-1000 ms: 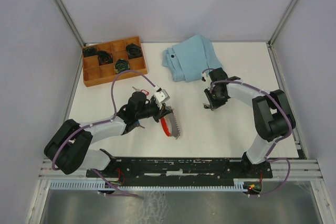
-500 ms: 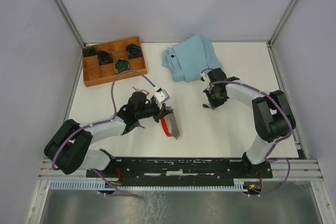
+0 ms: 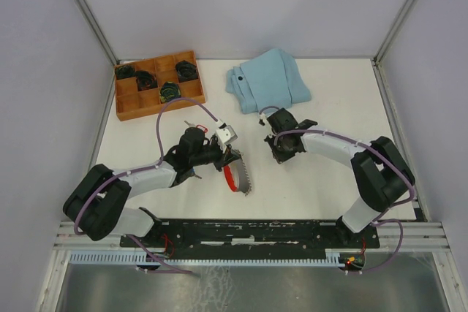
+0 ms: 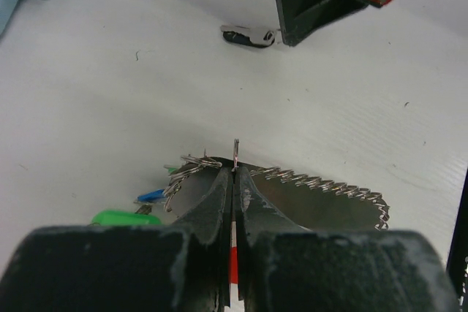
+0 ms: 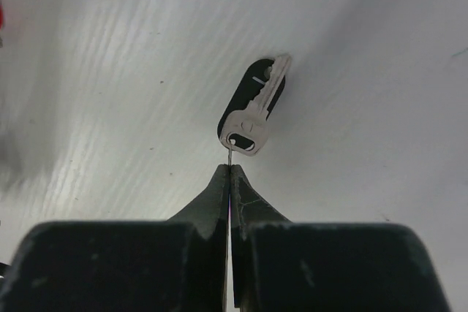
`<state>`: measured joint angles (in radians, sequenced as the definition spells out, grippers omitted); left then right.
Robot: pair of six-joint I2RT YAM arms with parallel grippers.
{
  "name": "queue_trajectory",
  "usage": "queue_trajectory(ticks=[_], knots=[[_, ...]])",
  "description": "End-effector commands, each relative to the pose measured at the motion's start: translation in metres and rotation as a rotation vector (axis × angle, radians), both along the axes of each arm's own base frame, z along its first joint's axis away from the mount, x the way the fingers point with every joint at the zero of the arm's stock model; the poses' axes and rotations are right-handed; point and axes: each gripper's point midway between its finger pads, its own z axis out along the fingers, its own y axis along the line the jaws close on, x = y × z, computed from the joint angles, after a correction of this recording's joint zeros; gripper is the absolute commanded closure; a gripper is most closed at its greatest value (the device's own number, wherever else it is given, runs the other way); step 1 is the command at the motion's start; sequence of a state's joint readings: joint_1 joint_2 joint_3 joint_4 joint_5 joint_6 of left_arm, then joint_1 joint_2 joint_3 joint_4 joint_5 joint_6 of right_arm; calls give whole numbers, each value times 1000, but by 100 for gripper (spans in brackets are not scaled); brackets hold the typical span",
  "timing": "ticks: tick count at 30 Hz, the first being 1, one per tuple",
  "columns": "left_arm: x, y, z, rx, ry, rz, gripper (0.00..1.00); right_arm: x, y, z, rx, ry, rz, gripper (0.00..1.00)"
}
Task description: Put the keys on the keyring
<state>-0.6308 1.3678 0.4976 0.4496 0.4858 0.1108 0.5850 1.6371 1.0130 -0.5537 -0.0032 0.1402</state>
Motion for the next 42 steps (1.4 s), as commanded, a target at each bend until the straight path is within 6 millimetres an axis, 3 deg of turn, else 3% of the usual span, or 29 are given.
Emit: queue_trajectory(ticks=[1,9,15,22,42], knots=[[6,-14,25,-47,-94,-62,97,2,21,3,24,-98,-14,99],[7,-13,24,-47,-98,-57,97,-7,33,-16,1,-139,-36,98],[7,-13,24,-49,-101,-56,97,-11,31,-25,-1,-176,-44,93],[7,-13,24,-53,-103,-53,97,-11,27,-15,36,-253,-67,72],[6,-14,25,-55,-106,-59,97,-9,44,0,173,-363,-26,63]])
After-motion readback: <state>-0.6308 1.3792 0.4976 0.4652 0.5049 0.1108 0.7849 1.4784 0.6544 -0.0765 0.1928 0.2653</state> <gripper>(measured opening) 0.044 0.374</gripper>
